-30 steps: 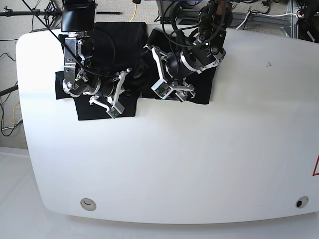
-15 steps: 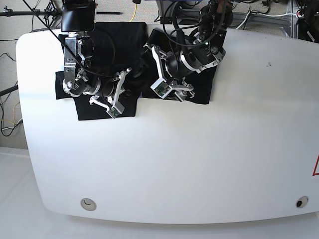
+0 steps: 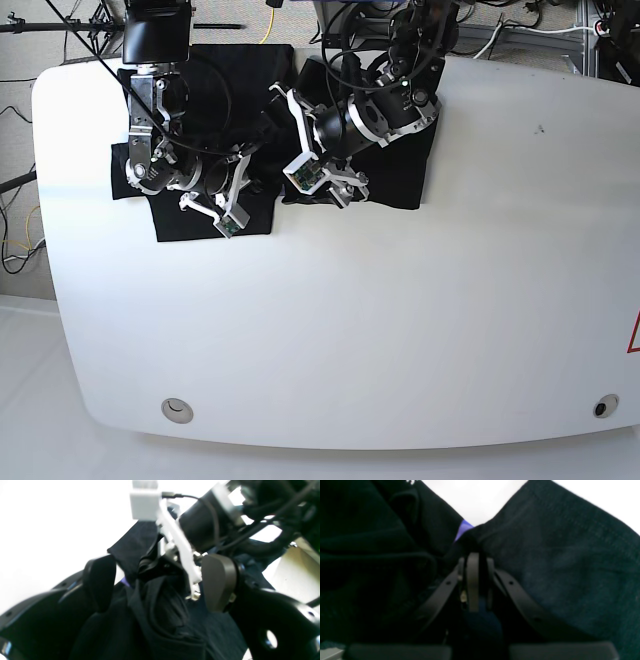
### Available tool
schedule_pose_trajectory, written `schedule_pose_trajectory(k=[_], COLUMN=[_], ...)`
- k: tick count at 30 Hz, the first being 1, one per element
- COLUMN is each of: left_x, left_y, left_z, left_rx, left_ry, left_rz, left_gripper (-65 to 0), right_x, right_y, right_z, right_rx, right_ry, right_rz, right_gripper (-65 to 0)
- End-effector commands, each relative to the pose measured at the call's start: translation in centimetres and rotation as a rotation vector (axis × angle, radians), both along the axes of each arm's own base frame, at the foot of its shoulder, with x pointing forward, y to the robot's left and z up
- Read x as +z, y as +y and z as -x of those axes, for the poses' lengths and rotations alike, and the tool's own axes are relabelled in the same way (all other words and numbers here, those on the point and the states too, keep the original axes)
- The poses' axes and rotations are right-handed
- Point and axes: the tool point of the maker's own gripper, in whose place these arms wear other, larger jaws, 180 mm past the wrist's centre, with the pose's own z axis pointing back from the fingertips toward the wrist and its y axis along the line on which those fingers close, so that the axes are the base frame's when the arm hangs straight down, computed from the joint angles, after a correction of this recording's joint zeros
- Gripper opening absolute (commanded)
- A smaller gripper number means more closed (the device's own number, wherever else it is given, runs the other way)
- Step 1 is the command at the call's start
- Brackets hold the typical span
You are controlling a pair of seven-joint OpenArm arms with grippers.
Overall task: Fold the T-shirt properly
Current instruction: 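Hold the shirt with the left gripper next to the right gripper, then pull the folded shirt end back out with the left gripper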
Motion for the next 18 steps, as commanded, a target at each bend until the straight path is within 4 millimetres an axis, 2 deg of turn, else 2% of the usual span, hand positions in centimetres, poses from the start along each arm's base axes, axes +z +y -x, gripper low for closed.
schedule_pose_trajectory(k=[1,4,13,18], left_x=[1.7,1.3,-0.9,-1.3], left_y=[-0.5,-0.4,3.1,4.6], left_z=[-0.1,0.2,0.1,-0.4], left_rx=[-0.01,-0.005,0.049,0.077], left_ry=[-0.041,-0.026,0.003,0.0], left_rz=[0.054,0.05,-0.022,-0.045], left_gripper=[-14.5,-14.5,-14.5,-14.5], right_x=[0.3,0.3,0.2,-0.5], right_y=[-0.5,-0.5,-0.6,-0.7], right_z=[-0.3,-0.3,-0.3,-0.1], right_rx=[0.004,0.004,0.004,-0.001], right_ry=[-0.008,-0.008,-0.006,0.018], right_rz=[0.026,0.026,0.027,0.025], right_gripper=[-61.1,-61.1,-61.1,-61.1])
